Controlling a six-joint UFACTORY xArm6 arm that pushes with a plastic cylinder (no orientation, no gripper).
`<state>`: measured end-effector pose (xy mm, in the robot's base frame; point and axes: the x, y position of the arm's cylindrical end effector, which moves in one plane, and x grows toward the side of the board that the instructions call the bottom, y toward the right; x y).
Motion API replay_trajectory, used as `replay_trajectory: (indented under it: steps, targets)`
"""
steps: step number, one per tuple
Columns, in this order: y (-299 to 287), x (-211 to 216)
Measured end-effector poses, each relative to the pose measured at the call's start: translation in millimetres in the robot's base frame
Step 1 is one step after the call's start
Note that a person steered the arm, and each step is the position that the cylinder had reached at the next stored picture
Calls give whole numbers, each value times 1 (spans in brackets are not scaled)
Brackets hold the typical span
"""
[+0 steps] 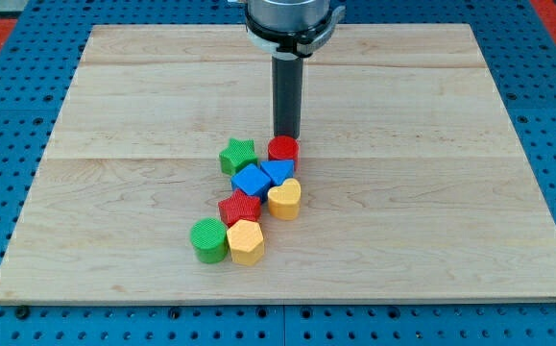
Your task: Move red star towards center left
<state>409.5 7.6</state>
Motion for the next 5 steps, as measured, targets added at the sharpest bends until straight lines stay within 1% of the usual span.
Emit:
replay_trajectory:
  steps: [5]
  targets:
    - [-2, -1]
